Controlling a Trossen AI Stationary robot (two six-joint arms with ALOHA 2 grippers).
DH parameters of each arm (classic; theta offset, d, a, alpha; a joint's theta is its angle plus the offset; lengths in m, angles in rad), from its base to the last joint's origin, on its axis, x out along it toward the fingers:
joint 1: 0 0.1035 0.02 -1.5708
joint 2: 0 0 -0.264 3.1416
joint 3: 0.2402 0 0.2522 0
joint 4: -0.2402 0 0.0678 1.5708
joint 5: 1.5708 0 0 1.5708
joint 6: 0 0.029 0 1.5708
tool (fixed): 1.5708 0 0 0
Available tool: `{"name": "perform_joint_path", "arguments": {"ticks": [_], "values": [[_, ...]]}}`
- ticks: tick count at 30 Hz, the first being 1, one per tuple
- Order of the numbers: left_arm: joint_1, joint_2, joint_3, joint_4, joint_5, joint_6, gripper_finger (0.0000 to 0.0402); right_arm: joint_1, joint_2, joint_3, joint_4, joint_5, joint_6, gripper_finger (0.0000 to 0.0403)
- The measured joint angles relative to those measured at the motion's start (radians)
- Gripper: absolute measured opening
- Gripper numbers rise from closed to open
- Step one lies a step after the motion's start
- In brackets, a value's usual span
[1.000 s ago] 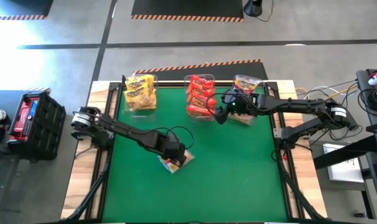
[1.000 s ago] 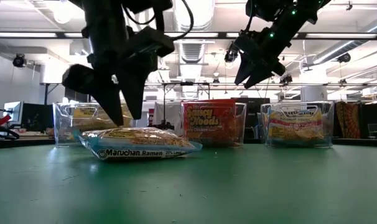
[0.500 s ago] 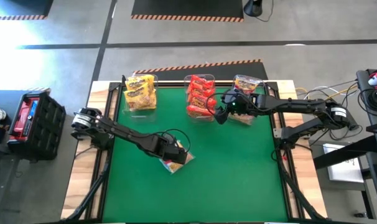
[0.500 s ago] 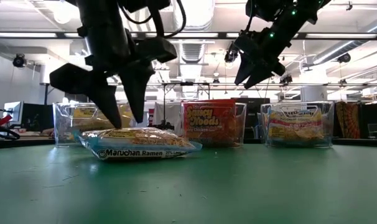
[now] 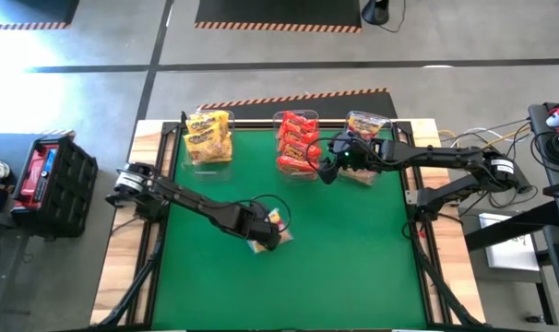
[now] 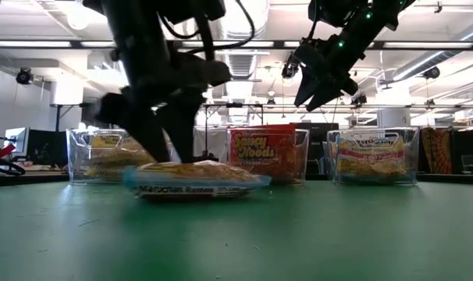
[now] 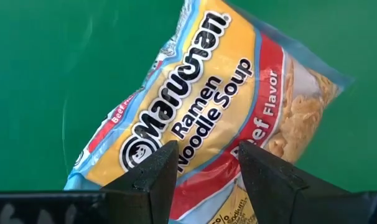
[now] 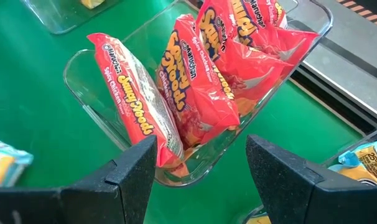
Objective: Sort Maruchan noodles
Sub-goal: Put the blue noodle pack into the right transparent bin
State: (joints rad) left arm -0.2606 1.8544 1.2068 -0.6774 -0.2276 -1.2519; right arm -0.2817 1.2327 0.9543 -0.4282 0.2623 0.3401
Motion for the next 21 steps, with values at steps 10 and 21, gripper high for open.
{"name": "perform_joint_path", "arguments": {"ticks": [10,21], "values": [[0.015,0.014,0.011,0.267,-0.186,0.551,0.0155,0.000,0.000,0.000,0.003,0.000,-0.048,0.0233],[0.025,0.024,0.091,0.337,-0.191,0.583,0.0155,0.000,0.000,0.000,0.010,0.000,-0.124,0.0233]]}}
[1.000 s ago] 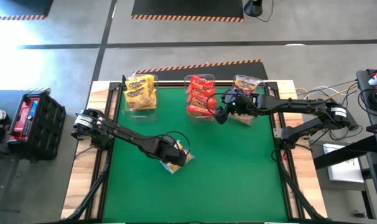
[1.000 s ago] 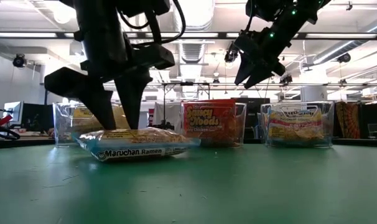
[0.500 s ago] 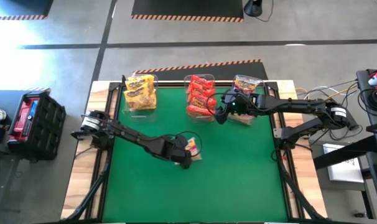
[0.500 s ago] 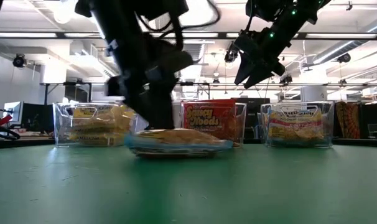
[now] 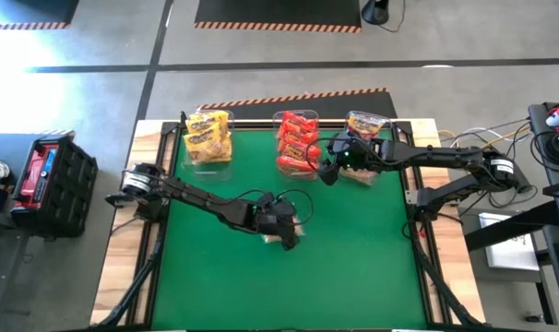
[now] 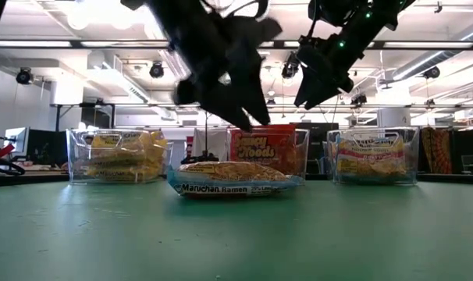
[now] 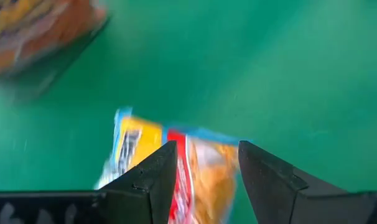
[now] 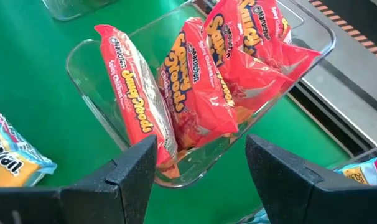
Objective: Sort Maruchan noodles
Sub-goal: Put the blue noodle pack into the right transparent bin
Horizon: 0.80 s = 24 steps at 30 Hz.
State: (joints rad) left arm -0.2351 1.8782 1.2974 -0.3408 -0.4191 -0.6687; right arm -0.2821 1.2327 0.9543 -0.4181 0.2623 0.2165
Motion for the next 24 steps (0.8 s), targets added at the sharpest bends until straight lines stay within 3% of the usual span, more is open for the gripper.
{"name": "perform_joint_path", "arguments": {"ticks": [6,9,17,24], "values": [[-0.032,0.011,0.111,-0.329,0.010,-0.634,0.0155,0.000,0.000,0.000,0.004,-0.003,0.066,0.0233],[-0.043,0.030,0.134,-0.363,0.009,-0.851,0.0155,0.000,0.000,0.000,0.004,-0.009,0.149,0.0233],[-0.041,0.157,0.208,-0.399,0.018,-0.989,0.0155,0.000,0.000,0.000,0.012,-0.018,0.340,0.0233],[-0.037,0.263,0.325,-0.502,0.009,-0.994,0.0155,0.001,0.000,0.000,0.005,-0.209,0.389,0.0233]]}}
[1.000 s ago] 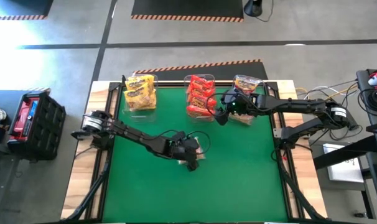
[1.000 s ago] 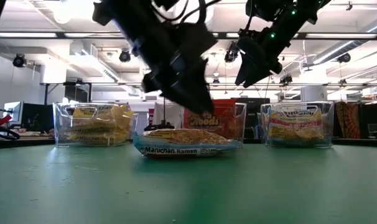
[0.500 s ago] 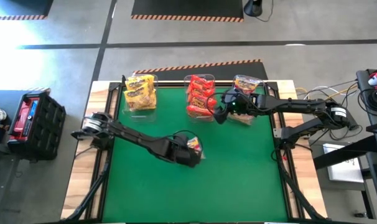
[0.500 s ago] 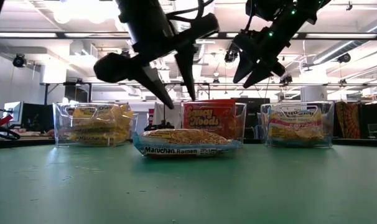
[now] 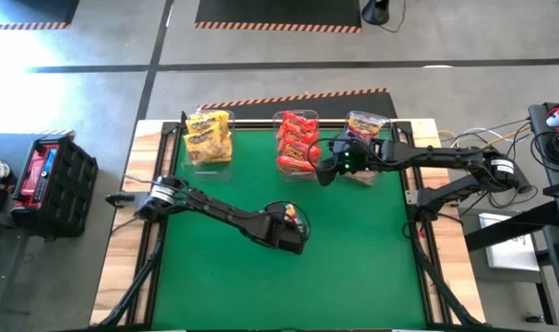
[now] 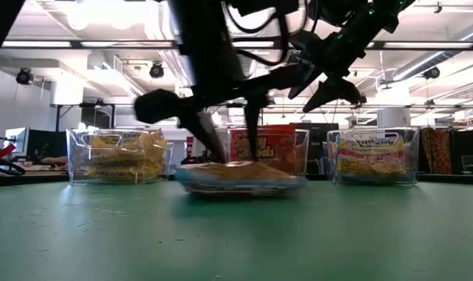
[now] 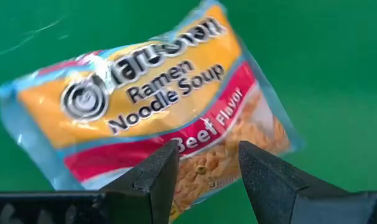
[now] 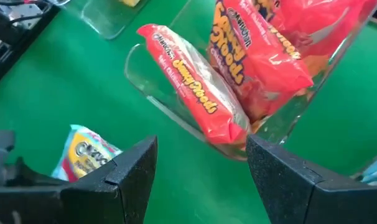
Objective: Sort Maruchan noodles
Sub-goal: Put the blue noodle pack into the right transparent bin
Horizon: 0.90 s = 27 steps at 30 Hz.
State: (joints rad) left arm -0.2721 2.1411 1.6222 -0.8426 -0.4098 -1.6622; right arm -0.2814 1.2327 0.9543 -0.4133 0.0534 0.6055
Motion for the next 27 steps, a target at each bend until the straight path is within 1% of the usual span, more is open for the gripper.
{"name": "perform_joint_path", "arguments": {"ticks": [3,7,10,13,15,18,22,27], "values": [[0.006,0.044,0.064,0.010,-0.009,0.127,0.0155,0.000,0.000,0.000,-0.003,-0.010,-0.007,0.0233],[0.016,0.108,0.165,0.010,-0.010,0.403,0.0155,0.000,0.000,0.000,-0.024,-0.051,-0.027,0.0233],[0.021,0.151,0.239,-0.003,0.000,0.583,0.0155,0.000,0.000,0.000,-0.078,-0.081,-0.031,0.0233],[0.022,0.173,0.291,-0.018,-0.004,0.675,0.0155,0.000,0.000,0.000,-0.153,-0.085,-0.032,0.0233],[0.020,0.175,0.314,-0.048,-0.033,0.677,0.0155,0.000,0.000,0.000,-0.208,-0.088,-0.033,0.0233],[0.009,0.166,0.357,-0.138,-0.067,0.660,0.0155,0.000,0.000,0.000,-0.272,-0.088,-0.039,0.0233],[-0.020,0.153,0.408,-0.290,-0.076,0.567,0.0155,0.000,0.000,0.000,-0.291,-0.087,-0.078,0.0233],[-0.051,0.146,0.408,-0.391,-0.059,0.447,0.0155,0.000,0.000,0.000,-0.284,-0.088,-0.092,0.0233]]}}
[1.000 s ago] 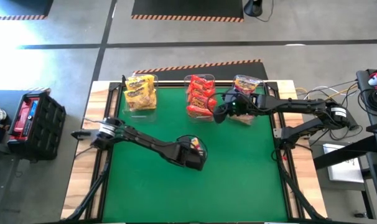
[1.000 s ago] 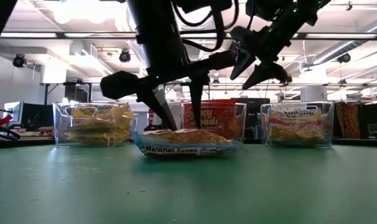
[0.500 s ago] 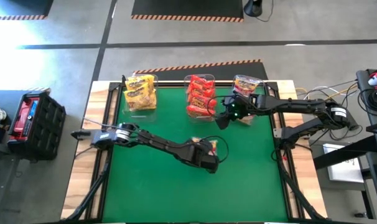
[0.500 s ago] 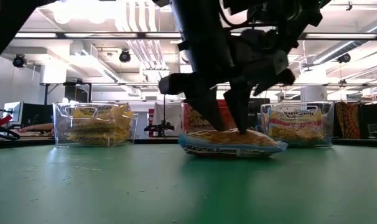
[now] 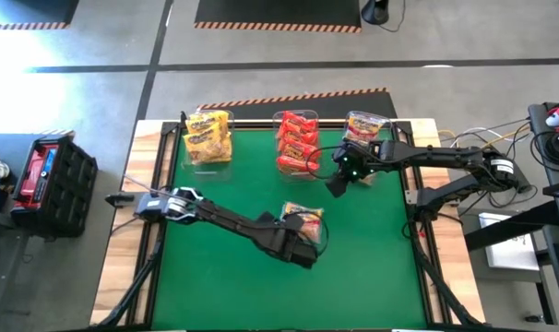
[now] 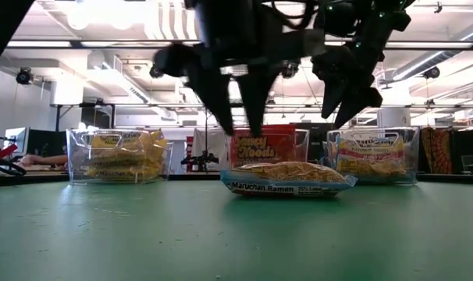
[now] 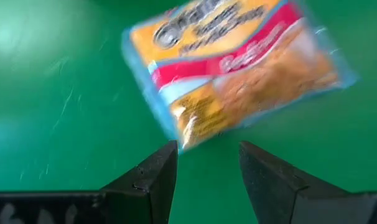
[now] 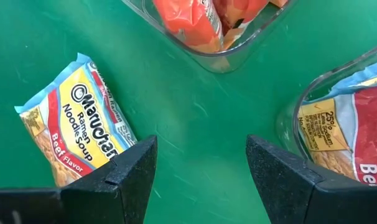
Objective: Sort Maruchan noodles
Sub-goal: Put the blue noodle pack into the right transparent bin
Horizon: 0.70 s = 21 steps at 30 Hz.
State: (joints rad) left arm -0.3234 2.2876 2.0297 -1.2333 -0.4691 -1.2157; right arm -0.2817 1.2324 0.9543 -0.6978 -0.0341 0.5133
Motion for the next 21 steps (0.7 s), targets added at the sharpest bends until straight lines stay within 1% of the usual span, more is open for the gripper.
{"name": "perform_joint_path", "arguments": {"ticks": [4,7,11,15,18,21], "values": [[0.013,-0.019,-0.030,-0.047,0.054,-0.041,0.0155,0.000,0.000,0.000,0.001,0.001,0.000,0.0233],[0.033,-0.031,-0.055,-0.055,0.108,-0.011,0.0155,0.000,0.000,-0.001,0.003,0.007,0.000,0.0233],[0.063,-0.051,-0.065,-0.083,0.205,0.132,0.0155,0.000,0.000,-0.011,0.013,0.010,-0.001,0.0233],[0.091,-0.087,-0.088,-0.134,0.222,0.259,0.0155,0.000,0.000,-0.021,0.033,0.063,-0.001,0.0233],[0.119,-0.145,-0.163,-0.125,0.221,0.310,0.0155,0.000,0.000,-0.023,0.031,0.133,0.002,0.0233],[0.150,-0.218,-0.306,-0.060,0.240,0.317,0.0155,0.002,0.000,-0.023,0.033,0.171,0.004,0.0233]]}}
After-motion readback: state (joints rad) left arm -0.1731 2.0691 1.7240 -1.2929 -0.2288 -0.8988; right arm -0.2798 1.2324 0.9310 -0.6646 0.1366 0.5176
